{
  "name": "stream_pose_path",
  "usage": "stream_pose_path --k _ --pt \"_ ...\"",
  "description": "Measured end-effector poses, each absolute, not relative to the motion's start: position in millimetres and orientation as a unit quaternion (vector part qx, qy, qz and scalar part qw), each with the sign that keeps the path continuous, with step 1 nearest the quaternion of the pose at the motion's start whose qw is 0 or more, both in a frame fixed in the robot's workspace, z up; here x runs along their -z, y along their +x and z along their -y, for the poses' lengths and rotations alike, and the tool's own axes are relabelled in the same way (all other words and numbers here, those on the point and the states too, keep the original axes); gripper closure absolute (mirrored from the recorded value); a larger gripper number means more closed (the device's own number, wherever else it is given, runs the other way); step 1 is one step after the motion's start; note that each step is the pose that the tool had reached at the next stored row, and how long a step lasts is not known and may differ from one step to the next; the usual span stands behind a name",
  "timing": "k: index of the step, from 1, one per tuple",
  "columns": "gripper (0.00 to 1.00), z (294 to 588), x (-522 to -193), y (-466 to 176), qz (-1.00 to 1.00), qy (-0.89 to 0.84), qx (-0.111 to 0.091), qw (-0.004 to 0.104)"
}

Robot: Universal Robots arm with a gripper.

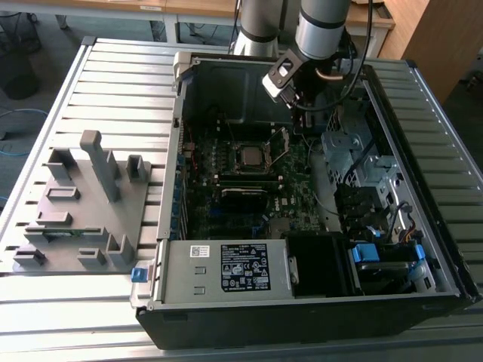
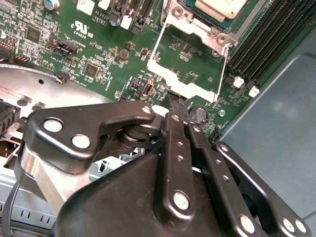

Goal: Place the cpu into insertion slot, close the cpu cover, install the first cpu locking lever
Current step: 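Place the cpu into insertion slot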

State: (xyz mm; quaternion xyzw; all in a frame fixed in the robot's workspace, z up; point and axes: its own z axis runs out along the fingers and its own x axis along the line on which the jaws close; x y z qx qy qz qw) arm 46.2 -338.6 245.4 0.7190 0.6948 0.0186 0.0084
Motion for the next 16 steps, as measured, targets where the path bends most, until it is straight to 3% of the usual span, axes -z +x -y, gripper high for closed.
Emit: stream_pose_path --k 16 --pt "0.90 339 -245 30 -0.695 0.719 -0.022 0.005"
